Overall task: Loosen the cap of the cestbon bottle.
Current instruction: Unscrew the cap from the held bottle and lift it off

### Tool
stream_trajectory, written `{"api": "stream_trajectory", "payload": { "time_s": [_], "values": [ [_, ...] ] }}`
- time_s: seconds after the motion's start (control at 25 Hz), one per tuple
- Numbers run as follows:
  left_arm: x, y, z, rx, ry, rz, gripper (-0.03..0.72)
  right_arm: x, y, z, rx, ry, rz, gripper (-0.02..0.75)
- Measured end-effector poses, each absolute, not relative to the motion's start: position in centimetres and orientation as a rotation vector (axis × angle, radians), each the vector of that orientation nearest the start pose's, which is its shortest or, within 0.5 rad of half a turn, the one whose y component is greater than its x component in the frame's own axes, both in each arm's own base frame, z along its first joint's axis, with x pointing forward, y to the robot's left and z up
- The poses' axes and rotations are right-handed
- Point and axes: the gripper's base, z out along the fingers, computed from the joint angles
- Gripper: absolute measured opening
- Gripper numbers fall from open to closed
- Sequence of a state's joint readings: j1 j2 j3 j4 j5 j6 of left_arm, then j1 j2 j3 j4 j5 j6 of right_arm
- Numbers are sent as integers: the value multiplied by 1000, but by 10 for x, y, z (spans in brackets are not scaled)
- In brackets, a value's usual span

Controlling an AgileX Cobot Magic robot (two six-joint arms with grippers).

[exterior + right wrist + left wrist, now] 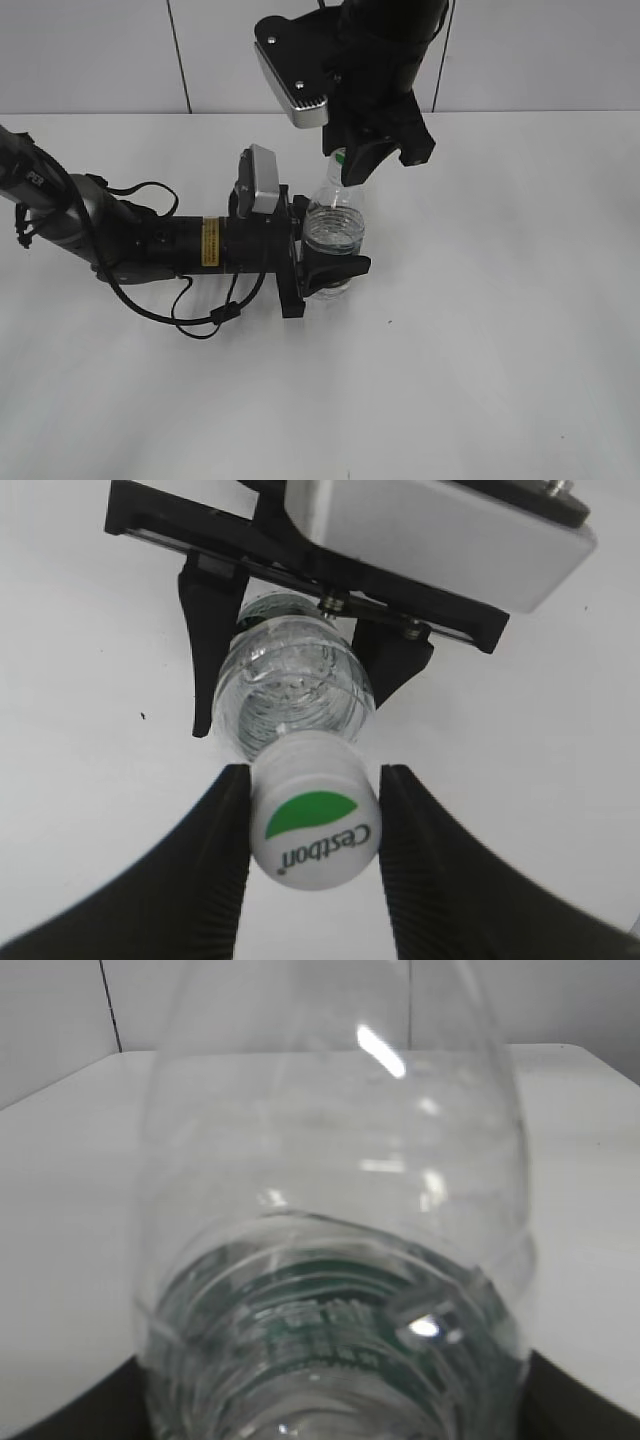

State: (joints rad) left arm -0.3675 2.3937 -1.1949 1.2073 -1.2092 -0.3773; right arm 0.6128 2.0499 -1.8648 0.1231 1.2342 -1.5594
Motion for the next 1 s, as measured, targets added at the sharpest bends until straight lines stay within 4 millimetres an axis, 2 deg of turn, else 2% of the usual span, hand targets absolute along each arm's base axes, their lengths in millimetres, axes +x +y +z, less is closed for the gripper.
{"api": "stream_trajectory", "payload": {
  "time_s": [0.48, 1.0],
  "values": [
    [350, -220, 56, 1282, 1343, -1009, 402, 352, 260, 266, -2471, 1468, 14, 299],
    [349, -219, 57, 1302, 1326, -1017, 402, 351, 260, 268, -2416, 1536, 44, 400]
  ]
}}
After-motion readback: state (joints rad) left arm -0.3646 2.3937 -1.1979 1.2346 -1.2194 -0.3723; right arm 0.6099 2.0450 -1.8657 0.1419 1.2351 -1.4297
